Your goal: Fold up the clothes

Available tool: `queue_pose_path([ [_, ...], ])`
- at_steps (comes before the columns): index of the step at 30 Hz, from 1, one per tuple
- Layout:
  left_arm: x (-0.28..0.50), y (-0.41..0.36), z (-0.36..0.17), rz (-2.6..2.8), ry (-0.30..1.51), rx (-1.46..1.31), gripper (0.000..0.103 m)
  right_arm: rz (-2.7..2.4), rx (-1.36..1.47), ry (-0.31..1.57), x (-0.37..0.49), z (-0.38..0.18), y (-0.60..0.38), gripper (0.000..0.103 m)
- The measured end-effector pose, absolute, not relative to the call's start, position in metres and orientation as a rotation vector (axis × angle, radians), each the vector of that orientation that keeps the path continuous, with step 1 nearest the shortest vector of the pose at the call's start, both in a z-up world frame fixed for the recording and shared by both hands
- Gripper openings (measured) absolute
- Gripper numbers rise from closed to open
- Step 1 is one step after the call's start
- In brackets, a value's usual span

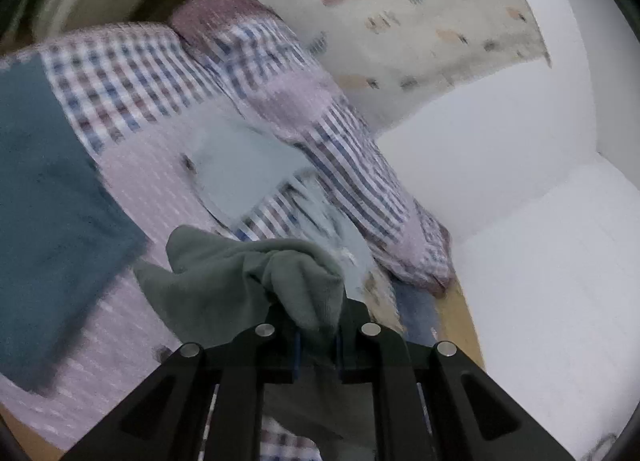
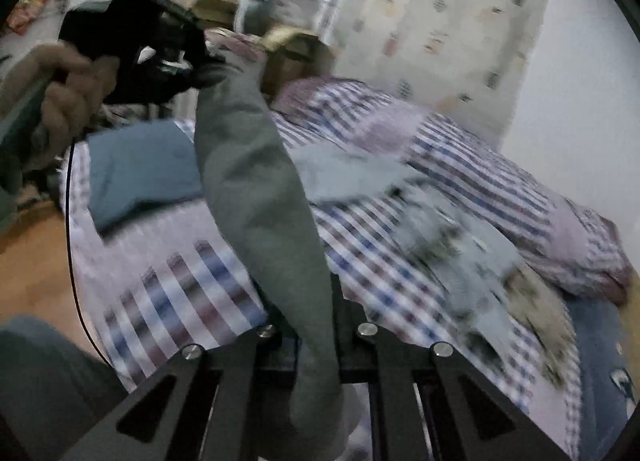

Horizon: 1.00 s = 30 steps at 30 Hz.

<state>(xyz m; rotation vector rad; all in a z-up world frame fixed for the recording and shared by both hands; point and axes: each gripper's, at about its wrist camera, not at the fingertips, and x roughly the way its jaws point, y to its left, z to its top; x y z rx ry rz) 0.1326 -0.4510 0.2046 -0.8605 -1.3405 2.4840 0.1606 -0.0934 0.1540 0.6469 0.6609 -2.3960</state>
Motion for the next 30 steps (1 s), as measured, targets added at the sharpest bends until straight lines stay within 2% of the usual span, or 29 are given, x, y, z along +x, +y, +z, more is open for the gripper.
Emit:
queue_pose_path([
  [8, 0.104, -0.553, 0.23, 2.618, -1.357, -0.8, 0.01, -2.305, 0.55, 0.642, 0.088, 0.19, -0.203, 0.008],
  [12, 0.09, -0.604, 0.227, 2.622, -1.414, -0.759, 0.01, -2.352, 0.461, 0.636, 0.065, 0.213, -0.254, 0.008],
  [18, 0.102, -0.682, 0.216, 2.732, -1.351, -0.63, 0.009, -2.409, 0.275, 0.709, 0.062, 0.218, -0.339, 0.008],
  [21, 0.131, -0.722, 0.174, 2.805, -1.357, -0.59, 0.009, -2.38, 0.207, 0.789, 0.089, 0.19, -0.383, 0.008],
  [25, 0.17, -0.752, 0.098, 2.924, -1.428, -0.722, 0.009, -2.235, 0.146, 1.001, 0.155, 0.115, -0.445, 0.008],
  [27, 0.19, -0.763, 0.07, 2.917, -1.501, -0.695, 0.009, -2.148, 0.121, 1.119, 0.184, 0.08, -0.468, 0.008],
  [30, 0.211, -0.772, 0.041, 2.912, -1.551, -0.678, 0.009, -2.055, 0.124, 1.185, 0.213, 0.044, -0.485, 0.008],
])
